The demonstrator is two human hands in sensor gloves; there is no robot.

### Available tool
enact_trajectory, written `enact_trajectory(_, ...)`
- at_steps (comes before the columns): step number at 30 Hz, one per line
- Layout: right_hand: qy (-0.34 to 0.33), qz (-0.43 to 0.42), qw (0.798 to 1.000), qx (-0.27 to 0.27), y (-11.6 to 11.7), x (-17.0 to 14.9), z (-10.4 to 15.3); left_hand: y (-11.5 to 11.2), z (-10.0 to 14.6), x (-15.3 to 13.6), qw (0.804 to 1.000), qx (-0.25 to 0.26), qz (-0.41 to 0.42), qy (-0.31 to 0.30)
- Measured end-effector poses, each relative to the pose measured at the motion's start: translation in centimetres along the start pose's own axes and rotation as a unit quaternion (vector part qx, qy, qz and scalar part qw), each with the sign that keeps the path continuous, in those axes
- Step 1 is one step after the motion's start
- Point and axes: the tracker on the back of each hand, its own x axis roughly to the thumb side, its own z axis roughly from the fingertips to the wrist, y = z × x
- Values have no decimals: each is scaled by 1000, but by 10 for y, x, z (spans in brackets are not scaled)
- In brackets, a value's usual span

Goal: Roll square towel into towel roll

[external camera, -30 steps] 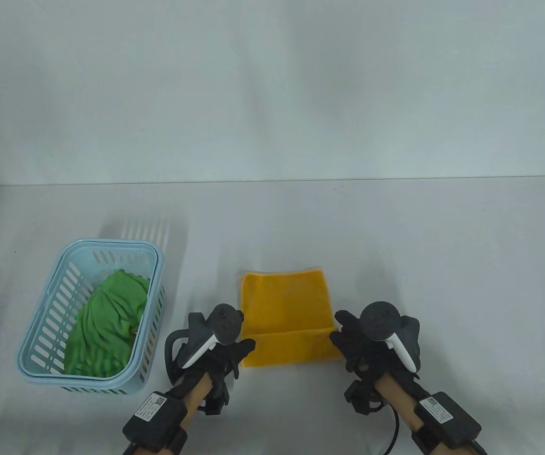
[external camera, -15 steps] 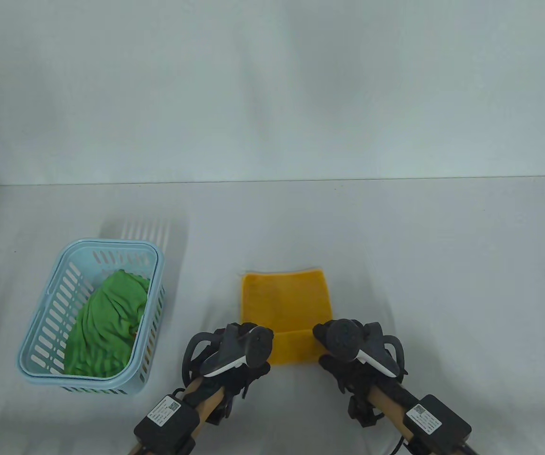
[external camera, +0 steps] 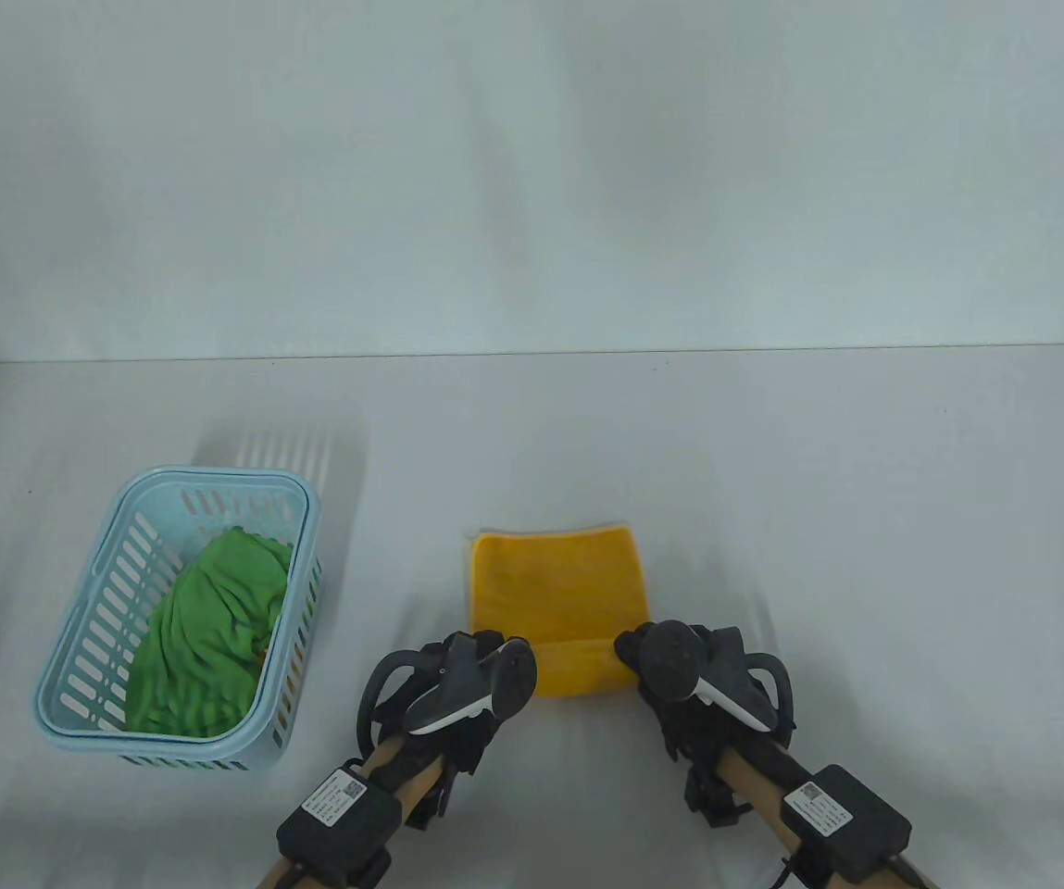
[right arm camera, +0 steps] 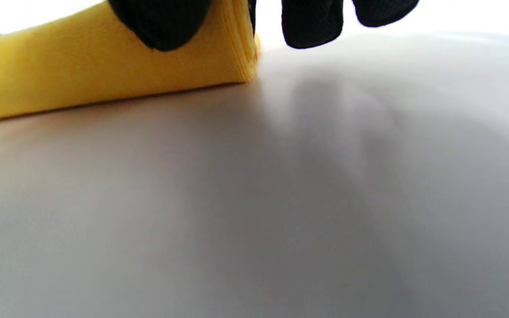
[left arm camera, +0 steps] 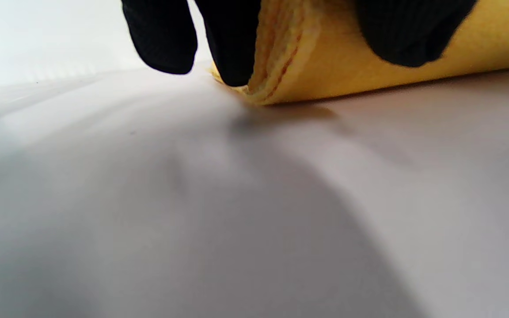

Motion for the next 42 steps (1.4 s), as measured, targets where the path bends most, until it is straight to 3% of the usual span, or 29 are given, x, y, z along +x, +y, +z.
enact_trajectory(7, 20, -109, 994, 18, -8, -10, 1, 4, 0, -23, 986, -40, 162, 13)
enact_trajectory(13, 46, -176, 983, 19, -11, -18, -1, 6, -1, -37, 973, -37, 224, 42)
enact_trajectory(23, 82, -194, 977, 25, -9, -23, 1, 4, 1, -40, 970, -47, 228, 63)
enact_trajectory(33, 133, -221, 966, 4, -13, -43, -3, 2, -1, -52, 971, -12, 205, 123)
enact_trajectory(42, 92, -215, 972, -30, -28, -33, 5, 12, 6, -55, 975, 20, 190, 114)
